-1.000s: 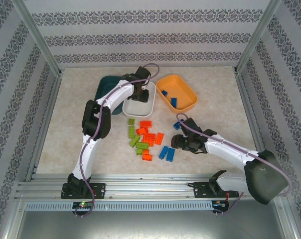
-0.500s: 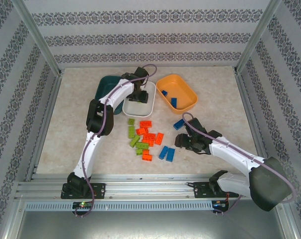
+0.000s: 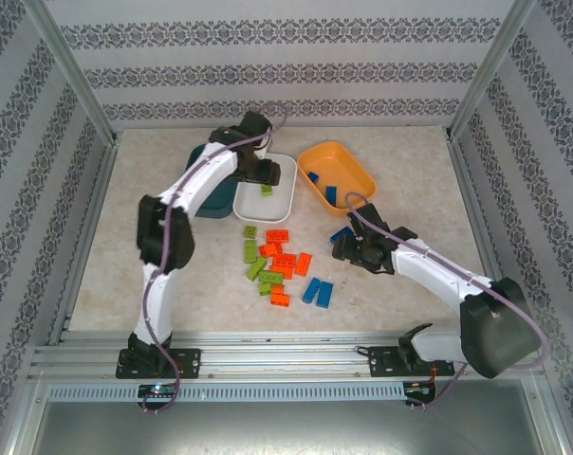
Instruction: Sort the legos into containers by color
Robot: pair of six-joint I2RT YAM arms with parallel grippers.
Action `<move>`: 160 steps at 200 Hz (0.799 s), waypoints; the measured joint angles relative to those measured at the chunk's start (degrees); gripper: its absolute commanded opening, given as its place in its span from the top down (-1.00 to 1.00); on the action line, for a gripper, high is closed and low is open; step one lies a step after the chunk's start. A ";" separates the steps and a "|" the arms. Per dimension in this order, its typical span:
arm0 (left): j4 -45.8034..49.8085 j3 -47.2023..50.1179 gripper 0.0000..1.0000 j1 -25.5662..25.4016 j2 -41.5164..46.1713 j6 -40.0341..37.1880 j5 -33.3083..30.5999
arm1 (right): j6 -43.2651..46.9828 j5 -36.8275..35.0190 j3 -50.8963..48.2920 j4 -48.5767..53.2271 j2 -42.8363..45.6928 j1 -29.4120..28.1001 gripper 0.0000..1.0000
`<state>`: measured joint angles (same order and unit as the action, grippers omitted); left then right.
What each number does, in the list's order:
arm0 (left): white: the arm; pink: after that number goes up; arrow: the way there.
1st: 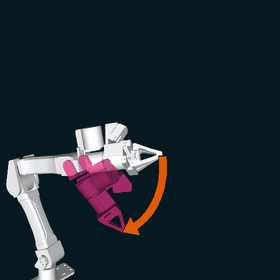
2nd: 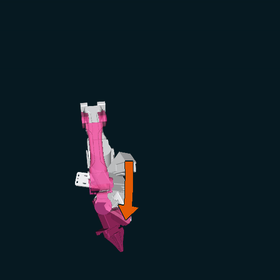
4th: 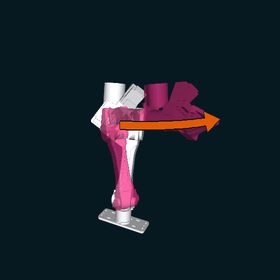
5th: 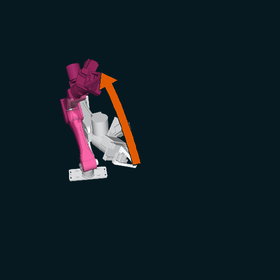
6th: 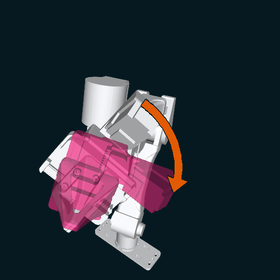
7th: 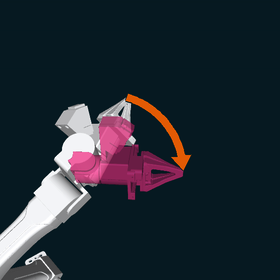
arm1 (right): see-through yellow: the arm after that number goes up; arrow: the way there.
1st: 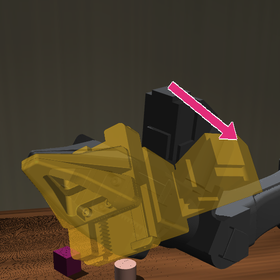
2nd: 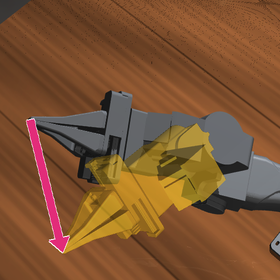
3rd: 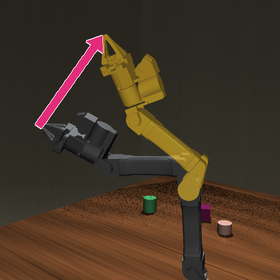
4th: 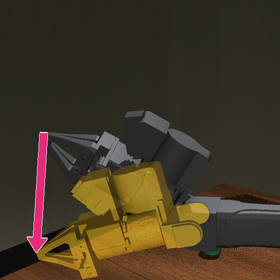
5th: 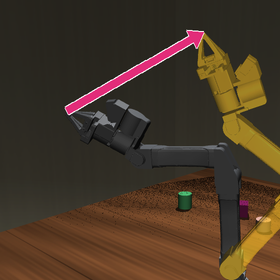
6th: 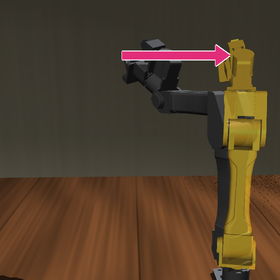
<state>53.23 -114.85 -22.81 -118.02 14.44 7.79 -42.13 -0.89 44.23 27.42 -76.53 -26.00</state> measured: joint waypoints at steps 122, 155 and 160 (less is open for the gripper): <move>-9.99 46.21 -0.59 0.55 41.18 0.90 -0.61 | -7.63 -12.24 9.31 -4.44 -18.05 -1.53 -0.32; -10.05 47.39 -0.61 1.95 44.09 -0.31 -0.94 | -7.67 -13.07 9.49 -4.55 -18.80 -1.49 -0.28; -10.05 47.47 -0.62 2.01 44.37 -0.44 -0.96 | -7.67 -13.16 9.09 -4.79 -18.60 -1.46 -0.27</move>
<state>43.18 -67.37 -20.80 -73.65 14.00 6.83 -49.80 -14.04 53.32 22.63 -95.13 -27.46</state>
